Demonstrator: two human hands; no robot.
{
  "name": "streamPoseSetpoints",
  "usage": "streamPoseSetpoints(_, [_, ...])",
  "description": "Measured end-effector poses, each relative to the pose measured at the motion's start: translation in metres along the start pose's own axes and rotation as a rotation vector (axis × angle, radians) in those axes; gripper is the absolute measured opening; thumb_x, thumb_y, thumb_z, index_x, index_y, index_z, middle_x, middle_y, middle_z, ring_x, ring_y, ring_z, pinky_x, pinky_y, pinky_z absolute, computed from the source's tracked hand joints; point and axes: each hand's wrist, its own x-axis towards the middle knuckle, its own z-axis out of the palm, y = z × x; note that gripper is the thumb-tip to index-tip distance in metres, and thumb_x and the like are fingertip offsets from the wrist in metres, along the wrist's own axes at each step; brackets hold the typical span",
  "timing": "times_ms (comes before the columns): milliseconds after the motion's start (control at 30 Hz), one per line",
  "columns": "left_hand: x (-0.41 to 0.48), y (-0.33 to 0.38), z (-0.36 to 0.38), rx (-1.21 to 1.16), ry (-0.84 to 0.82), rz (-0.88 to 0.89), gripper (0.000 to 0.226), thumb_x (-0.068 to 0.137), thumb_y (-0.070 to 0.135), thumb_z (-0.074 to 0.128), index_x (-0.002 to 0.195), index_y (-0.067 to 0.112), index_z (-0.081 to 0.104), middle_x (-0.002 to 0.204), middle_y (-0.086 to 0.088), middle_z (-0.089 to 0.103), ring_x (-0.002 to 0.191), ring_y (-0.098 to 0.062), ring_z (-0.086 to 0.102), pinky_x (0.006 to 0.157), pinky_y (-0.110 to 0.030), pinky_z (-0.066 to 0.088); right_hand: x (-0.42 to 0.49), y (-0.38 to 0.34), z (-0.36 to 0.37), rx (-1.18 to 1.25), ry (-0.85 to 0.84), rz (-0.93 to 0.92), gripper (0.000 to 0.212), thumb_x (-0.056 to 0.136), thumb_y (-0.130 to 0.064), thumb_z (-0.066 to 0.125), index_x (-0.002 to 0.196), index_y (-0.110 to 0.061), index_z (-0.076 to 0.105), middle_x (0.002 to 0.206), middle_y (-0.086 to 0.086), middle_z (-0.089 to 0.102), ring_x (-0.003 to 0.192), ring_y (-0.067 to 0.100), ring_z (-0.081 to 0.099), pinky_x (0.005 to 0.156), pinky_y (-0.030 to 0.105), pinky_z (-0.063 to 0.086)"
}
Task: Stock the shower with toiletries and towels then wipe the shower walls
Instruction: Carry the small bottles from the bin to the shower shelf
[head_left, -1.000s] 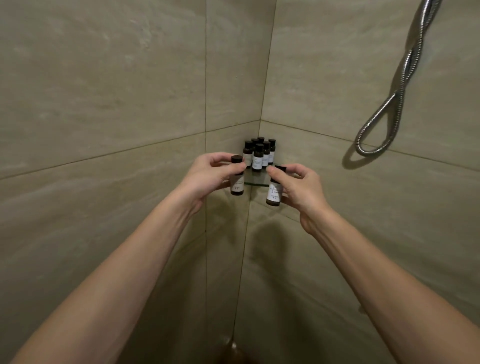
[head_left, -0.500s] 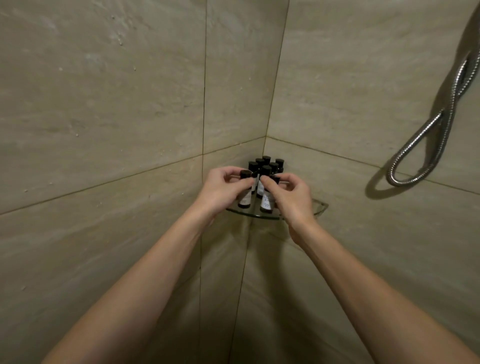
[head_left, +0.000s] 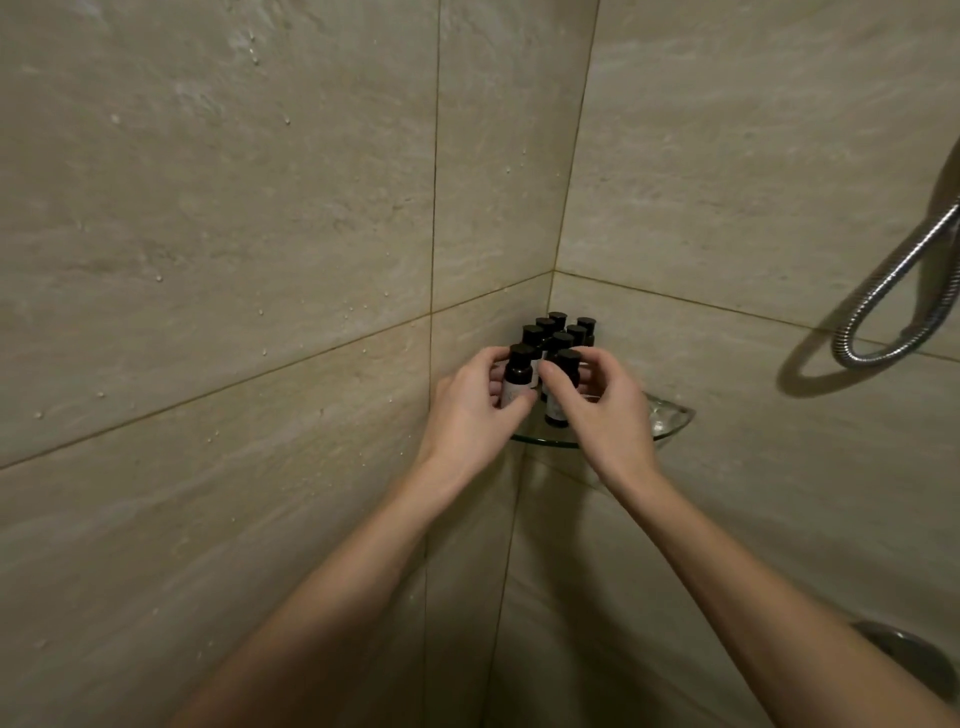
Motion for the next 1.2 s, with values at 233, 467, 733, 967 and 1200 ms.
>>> streamPoseSetpoints(233, [-0.019,-0.008,0.013,0.224,0.196,0.07,0.062,0.085,0.03,0.078,0.135,0.022,0.042,0.106,0.008,0.069,0.098,-0.012,0.068,0.085,-0.038,0.058,-0.016,0.013,-0.009,-0.368,-0.014,-0.074,0.046,0.083,-0.047,0.067,0.124,-0.026,0.062,0.114,-0.013,0.067,0.115,0.015,0.057,0.1,0.042,0.046])
streamPoseSetpoints(467, [-0.007,-0.001,0.014,0.333,0.179,0.02,0.058,0.088,0.026,0.074,0.133,0.018,0.039,0.104,0.0,0.074,0.094,-0.022,0.072,0.075,-0.033,0.052,-0.015,0.011,0.0,-0.637,0.042,-0.044,0.036,0.085,-0.052,0.062,0.111,-0.029,0.07,0.113,-0.01,0.07,0.117,0.021,0.052,0.096,0.041,0.031])
streamPoseSetpoints(733, [-0.005,0.001,0.018,0.375,0.194,-0.018,0.047,0.089,0.028,0.073,0.122,0.017,0.041,0.105,-0.003,0.074,0.092,-0.023,0.073,0.071,-0.036,0.058,-0.01,0.008,0.008,-0.576,0.06,0.035,0.043,0.078,-0.066,0.065,0.107,-0.035,0.073,0.113,-0.01,0.071,0.121,0.024,0.05,0.094,0.039,0.025])
streamPoseSetpoints(967, [-0.007,0.001,0.019,0.379,0.22,-0.009,0.044,0.089,0.031,0.073,0.12,0.02,0.043,0.107,-0.002,0.074,0.094,-0.025,0.073,0.074,-0.04,0.058,-0.009,0.01,0.01,-0.592,0.073,0.048,0.043,0.077,-0.069,0.064,0.105,-0.037,0.073,0.113,-0.01,0.07,0.12,0.023,0.05,0.098,0.04,0.025])
streamPoseSetpoints(1200, [-0.008,-0.001,0.019,0.363,0.222,0.01,0.044,0.089,0.029,0.072,0.121,0.019,0.043,0.107,-0.003,0.074,0.094,-0.026,0.073,0.075,-0.041,0.058,-0.009,0.01,0.01,-0.596,0.07,0.044,0.044,0.077,-0.069,0.064,0.105,-0.036,0.073,0.114,-0.009,0.071,0.12,0.024,0.05,0.101,0.041,0.025])
